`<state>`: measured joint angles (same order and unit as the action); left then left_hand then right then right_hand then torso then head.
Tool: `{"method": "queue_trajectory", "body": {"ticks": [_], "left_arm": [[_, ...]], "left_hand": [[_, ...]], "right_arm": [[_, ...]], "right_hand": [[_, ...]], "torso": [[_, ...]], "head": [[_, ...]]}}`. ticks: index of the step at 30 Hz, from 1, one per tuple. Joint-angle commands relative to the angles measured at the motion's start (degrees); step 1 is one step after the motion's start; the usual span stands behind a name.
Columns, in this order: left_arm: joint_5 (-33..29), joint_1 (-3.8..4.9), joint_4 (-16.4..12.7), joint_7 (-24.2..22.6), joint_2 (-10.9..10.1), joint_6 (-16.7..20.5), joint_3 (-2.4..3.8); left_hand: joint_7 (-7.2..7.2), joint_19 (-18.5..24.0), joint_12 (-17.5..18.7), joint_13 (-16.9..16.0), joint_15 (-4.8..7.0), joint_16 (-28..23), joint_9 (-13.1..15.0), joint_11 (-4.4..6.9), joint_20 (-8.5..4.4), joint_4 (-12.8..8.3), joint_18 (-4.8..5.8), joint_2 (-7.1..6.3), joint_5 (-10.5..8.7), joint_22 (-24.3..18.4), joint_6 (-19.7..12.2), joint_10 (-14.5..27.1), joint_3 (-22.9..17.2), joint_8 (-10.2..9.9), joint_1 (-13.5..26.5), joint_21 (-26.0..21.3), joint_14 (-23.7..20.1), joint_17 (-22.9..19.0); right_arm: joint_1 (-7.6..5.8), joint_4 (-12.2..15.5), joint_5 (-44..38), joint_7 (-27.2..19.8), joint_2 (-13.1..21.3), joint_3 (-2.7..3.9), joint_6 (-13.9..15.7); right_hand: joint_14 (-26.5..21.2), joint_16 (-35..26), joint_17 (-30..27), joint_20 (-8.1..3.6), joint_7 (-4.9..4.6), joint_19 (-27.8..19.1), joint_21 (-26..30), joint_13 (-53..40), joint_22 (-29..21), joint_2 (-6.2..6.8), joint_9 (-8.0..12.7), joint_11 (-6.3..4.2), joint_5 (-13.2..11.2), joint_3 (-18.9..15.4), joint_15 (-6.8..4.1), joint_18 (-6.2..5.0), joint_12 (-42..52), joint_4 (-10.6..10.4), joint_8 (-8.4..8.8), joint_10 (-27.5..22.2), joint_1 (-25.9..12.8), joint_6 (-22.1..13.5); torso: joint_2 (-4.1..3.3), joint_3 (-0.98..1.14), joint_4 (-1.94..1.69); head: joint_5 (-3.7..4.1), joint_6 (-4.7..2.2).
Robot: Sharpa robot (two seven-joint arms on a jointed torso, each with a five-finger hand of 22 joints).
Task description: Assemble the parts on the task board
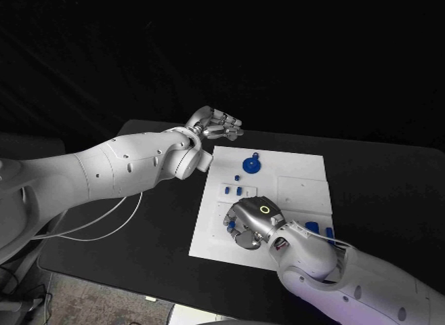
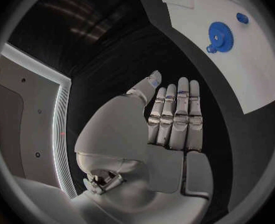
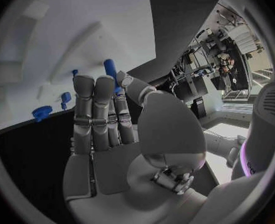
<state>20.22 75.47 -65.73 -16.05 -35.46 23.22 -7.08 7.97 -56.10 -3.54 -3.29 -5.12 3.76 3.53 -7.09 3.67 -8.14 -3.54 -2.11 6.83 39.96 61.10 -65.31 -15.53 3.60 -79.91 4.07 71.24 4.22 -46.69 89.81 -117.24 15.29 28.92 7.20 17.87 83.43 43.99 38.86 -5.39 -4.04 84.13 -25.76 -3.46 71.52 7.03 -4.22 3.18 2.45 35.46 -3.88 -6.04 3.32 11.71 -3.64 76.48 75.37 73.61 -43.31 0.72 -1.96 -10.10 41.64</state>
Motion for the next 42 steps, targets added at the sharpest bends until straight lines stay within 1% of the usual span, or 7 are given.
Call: {"method": "queue_trajectory", "body": {"ticks": [1,14,22,27,33,36,42], "left_arm": [[-0.2,0.11,-0.1,-0.2,0.0,-0.8,0.03],[-0.2,0.11,-0.2,-0.1,-0.1,-0.9,0.02],[-0.2,0.11,-0.2,0.0,-0.2,-1.0,0.01],[-0.2,0.11,-0.2,0.0,-0.1,-1.1,0.01],[-0.2,0.11,-0.1,0.0,0.0,-1.2,0.01],[-0.2,0.11,-0.1,0.1,0.1,-1.2,0.01],[-0.2,0.12,-0.3,0.1,0.1,-1.3,0.01]], "left_hand": [[0.03,-0.2,0.0,0.0,0.1,-0.1,0.1,0.11,0.11,0.3,0.33,-0.16,-0.12,0.0,-0.1,0.4,-0.1,0.1,-0.4,-0.1,-0.4,0.1],[0.06,-0.2,0.0,0.0,0.1,-0.1,0.1,0.09,0.12,0.3,0.33,-0.13,-0.13,-0.2,-0.2,0.5,0.0,0.1,-0.4,-0.1,-0.4,0.0],[0.06,-0.2,0.0,0.0,0.1,-0.1,0.1,0.09,0.12,0.3,0.33,-0.13,-0.13,-0.2,-0.2,0.5,0.0,0.1,-0.4,-0.1,-0.4,0.0],[0.06,-0.2,0.0,0.0,0.1,-0.1,0.1,0.09,0.12,0.3,0.33,-0.13,-0.13,-0.2,-0.2,0.5,0.0,0.1,-0.4,-0.1,-0.4,0.0],[0.06,-0.2,0.0,0.0,0.1,-0.1,0.1,0.09,0.12,0.3,0.33,-0.13,-0.13,-0.2,-0.2,0.5,0.0,0.1,-0.4,-0.1,-0.4,0.0],[0.06,-0.2,0.0,0.0,0.1,-0.1,0.1,0.09,0.12,0.3,0.33,-0.13,-0.13,-0.2,-0.2,0.5,0.0,0.1,-0.4,-0.1,-0.4,0.0],[0.06,-0.2,0.0,0.0,0.1,-0.1,0.1,0.09,0.12,0.3,0.33,-0.13,-0.13,-0.2,-0.2,0.5,0.0,0.1,-0.4,-0.1,-0.4,0.0]], "right_arm": [[0.15,-0.2,-1.4,0.2,0.1,-0.11,-1.1],[0.27,0.5,-2.1,0.4,0.5,-0.11,-0.4],[0.3,1.0,-2.1,0.4,0.6,-0.1,-0.4],[0.3,0.6,-2.3,0.7,0.3,-0.1,-1.2],[0.29,0.0,-3.3,1.4,-0.3,-0.12,-3.1],[0.26,-0.5,-4.1,1.8,-0.9,-0.31,-4.6],[0.08,-1.3,-5.2,2.5,-1.5,-1.17,-6.8]], "right_hand": [[0.0,-0.3,0.0,-0.38,-0.09,2.2,0.0,-0.5,0.1,-0.5,0.0,-2.47,0.3,0.0,-0.51,-0.77,0.2,0.3,-0.06,3.5,0.4,0.3],[0.0,-0.2,0.2,-0.38,-0.05,2.2,-0.5,-0.5,0.6,-0.54,0.0,-2.48,0.3,0.2,-0.52,-0.79,0.2,0.5,-0.06,3.7,0.3,0.4],[0.0,-0.2,0.3,-0.39,-0.04,2.2,-0.5,-0.5,0.7,-0.53,0.0,-2.52,0.3,0.1,-0.54,-0.79,0.3,0.5,-0.05,3.7,0.3,0.5],[0.0,-0.2,0.3,-0.38,-0.04,2.2,-0.5,-0.5,0.7,-0.53,0.0,-2.52,0.3,0.1,-0.53,-0.79,0.3,0.5,-0.05,3.7,0.3,0.4],[0.0,-0.2,0.3,-0.35,-0.05,2.2,-0.3,-0.5,0.9,-0.56,0.0,-2.48,0.3,0.1,-0.51,-0.77,0.2,0.5,-0.04,3.7,0.3,0.4],[0.0,-0.3,0.3,-0.34,-0.06,2.2,-0.4,-0.5,0.9,-0.56,0.0,-2.48,0.3,0.1,-0.51,-0.72,0.2,0.5,-0.04,3.6,0.3,0.4],[0.0,-0.3,0.3,-0.32,-0.07,2.1,-0.4,-0.5,1.0,-0.56,0.0,-2.47,0.3,0.1,-0.5,-0.64,0.2,0.6,-0.05,3.6,0.3,0.4]], "torso": [[0.01,0.02,0.02],[-0.04,0.03,-0.1],[0.0,-0.01,-0.02],[0.0,-0.05,0.04],[-0.01,-0.09,0.01],[-0.01,-0.09,-0.03],[0.01,-0.09,-0.08]], "head": [[-0.04,0.06],[-0.22,0.29],[-0.34,0.36],[-0.36,0.32],[-0.11,0.32],[-0.01,0.31],[0.03,0.41]]}}
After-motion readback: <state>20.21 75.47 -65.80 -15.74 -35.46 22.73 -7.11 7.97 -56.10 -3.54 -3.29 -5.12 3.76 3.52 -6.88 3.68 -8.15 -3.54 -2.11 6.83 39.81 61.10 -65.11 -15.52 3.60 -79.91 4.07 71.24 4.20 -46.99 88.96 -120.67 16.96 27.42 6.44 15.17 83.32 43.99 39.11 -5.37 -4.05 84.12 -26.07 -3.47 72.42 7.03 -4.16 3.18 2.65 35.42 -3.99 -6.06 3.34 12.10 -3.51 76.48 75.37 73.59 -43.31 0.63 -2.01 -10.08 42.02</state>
